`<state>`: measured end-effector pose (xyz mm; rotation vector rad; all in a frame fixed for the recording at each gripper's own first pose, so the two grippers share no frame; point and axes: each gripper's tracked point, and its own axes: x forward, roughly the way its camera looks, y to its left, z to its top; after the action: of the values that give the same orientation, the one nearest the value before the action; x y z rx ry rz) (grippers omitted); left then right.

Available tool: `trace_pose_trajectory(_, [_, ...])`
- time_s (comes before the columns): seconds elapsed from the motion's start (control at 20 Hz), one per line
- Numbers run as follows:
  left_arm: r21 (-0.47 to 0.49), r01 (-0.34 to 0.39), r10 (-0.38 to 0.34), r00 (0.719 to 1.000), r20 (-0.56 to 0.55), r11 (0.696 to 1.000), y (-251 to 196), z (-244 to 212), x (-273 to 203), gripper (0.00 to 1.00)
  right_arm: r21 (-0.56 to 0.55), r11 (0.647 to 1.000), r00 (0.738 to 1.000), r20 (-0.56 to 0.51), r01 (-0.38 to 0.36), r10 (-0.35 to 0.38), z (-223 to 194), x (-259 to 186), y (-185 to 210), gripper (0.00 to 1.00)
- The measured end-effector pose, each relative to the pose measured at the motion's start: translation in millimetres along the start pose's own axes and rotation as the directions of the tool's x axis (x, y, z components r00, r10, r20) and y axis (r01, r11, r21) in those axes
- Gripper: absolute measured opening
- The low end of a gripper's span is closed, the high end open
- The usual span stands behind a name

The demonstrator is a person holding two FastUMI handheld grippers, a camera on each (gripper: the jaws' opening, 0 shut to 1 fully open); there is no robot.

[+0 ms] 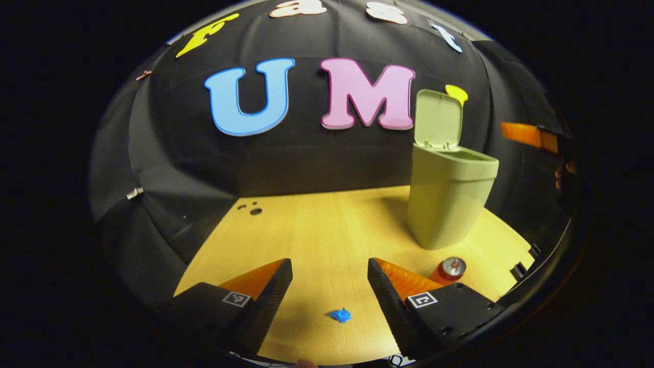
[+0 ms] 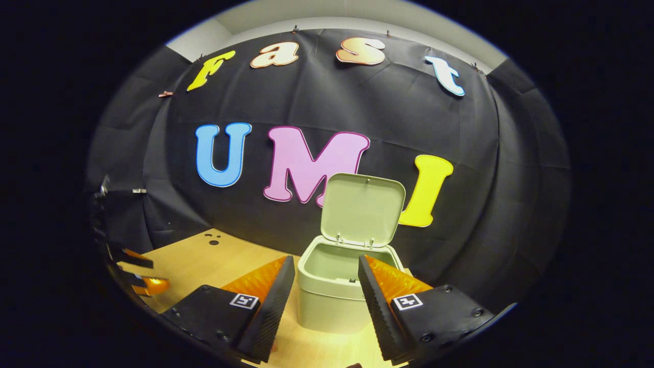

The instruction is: Press the lid of the desktop garbage bin to open it, pick up the crumpled paper on the desktop and throw it into the bin, then pick up the pop can on the desktop and drop it into the bin, and finally close the garbage bin lid.

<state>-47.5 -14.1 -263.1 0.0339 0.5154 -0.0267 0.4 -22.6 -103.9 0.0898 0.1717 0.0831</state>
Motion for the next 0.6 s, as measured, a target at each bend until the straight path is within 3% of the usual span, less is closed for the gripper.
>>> trace_pose_trajectory(0.5, [0.037, 0.013, -0.005, 0.978, -0.208, 0.999, -13.9, -112.6, 47.1, 0.91, -0.018, 1.0, 0.999, -0.038, 0.013, -0.014, -9.1, -33.8, -4.6, 0.8])
trace_pose_trajectory(0.6, [0.034, 0.012, -0.003, 0.968, -0.253, 0.999, -12.9, -131.2, 53.2, 0.87, -0.024, 0.999, 0.999, -0.047, 0.023, -0.024, -9.4, -39.1, -8.8, 0.8])
